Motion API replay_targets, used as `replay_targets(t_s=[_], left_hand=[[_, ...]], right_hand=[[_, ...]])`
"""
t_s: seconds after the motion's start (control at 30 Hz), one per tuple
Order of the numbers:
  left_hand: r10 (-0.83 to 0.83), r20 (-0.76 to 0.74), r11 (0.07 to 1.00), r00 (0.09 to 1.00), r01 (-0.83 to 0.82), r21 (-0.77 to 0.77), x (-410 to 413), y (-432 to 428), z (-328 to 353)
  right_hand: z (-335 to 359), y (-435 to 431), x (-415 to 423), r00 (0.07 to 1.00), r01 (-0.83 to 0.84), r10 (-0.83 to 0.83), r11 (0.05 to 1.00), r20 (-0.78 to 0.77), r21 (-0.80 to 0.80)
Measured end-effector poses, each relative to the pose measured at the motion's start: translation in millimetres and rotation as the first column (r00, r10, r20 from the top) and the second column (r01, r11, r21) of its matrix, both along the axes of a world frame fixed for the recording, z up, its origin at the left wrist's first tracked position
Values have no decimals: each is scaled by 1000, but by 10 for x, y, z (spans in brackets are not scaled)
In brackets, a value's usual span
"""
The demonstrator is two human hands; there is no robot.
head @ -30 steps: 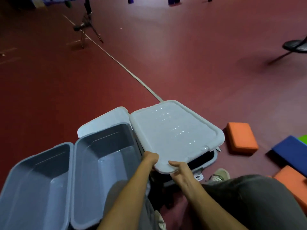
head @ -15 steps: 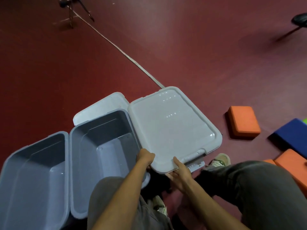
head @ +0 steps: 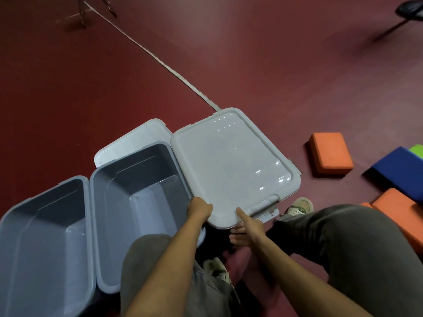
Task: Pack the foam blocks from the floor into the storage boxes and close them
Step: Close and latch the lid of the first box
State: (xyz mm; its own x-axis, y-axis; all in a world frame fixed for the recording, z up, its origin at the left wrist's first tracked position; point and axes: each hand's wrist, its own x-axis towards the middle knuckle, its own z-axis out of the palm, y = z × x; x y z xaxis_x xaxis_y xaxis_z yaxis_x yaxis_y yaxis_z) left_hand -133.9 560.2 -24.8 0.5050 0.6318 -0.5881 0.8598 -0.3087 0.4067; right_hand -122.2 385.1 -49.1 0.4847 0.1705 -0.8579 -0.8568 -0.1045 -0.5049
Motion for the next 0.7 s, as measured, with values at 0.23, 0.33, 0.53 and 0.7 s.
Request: replay_targets(t_s=[0.23,0.33,0.53,0.7], left_hand=[[-50,-94,990,994,61,126,10,-111,-48],[-181,-116,941,977,206,270,0,-223,59],[-576,-180,702,798,595,392,109,-449,155],[-828,-118,537,548,836,109,144,-688,-87]], right_hand=[[-52,-43,-26,994,-95,99,991,39,-95],[-90,-50,-13,995,-88,95,987,41,-136],[-266,-166,56,996,90,-90,977,9,-195],[-534,-295,212,943,333,-333,942,-1,-36]])
